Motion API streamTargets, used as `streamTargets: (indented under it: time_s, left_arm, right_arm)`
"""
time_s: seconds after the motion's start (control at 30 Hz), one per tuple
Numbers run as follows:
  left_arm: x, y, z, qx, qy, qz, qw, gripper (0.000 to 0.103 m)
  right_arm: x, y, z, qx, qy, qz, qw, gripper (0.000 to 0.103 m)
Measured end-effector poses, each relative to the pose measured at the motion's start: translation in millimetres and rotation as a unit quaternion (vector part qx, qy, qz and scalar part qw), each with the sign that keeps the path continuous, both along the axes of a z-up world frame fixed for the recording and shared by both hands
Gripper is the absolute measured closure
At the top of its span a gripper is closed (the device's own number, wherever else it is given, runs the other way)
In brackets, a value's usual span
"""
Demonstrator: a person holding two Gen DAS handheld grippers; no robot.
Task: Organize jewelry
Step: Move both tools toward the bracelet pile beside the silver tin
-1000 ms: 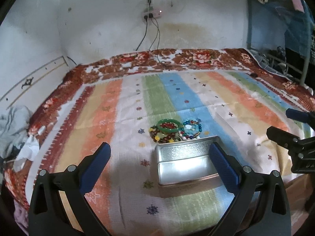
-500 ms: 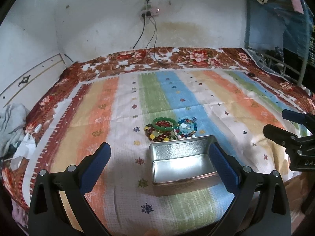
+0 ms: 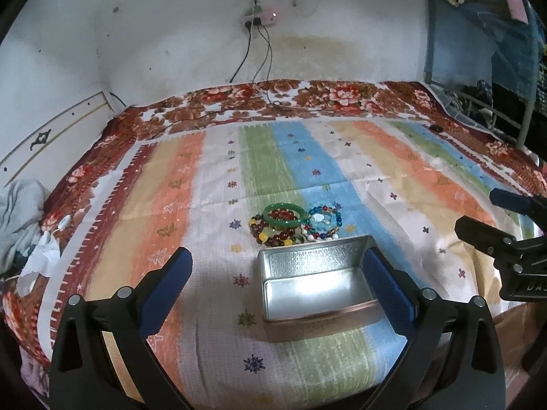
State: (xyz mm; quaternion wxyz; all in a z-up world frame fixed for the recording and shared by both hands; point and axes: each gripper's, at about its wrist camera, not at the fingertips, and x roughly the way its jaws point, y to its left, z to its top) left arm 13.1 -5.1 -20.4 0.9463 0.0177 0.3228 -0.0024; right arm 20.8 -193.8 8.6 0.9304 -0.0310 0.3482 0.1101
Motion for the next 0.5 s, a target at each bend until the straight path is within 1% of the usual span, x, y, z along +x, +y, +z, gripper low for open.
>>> streamTargets:
  time_s: [0.07,0.2,0.37,0.5]
  left_arm:
    - [2,1,1,-0.005,0.001,0.003,1.0000,0.005]
    - [14,7,-1,-0.016,0.022,0.008,0.9996,0.005]
    - [32,11,-2,0.003,0.034,0.007,0.9994,0.005]
    - [44,14,-4,0.003,0.046,-0.001,0.9989,0.005]
  right_arm:
    - [4,1,-1,0.001,0.002,-0.001,1.000,0.005]
    - [13,4,0,-0.002,0.005,-0.001,1.000,0.005]
    - [30,6,2,-0.012,0.010,0.005,1.000,0.005]
    - [41,2,-1,-0.007,0.025,0.009,1.000,0.005]
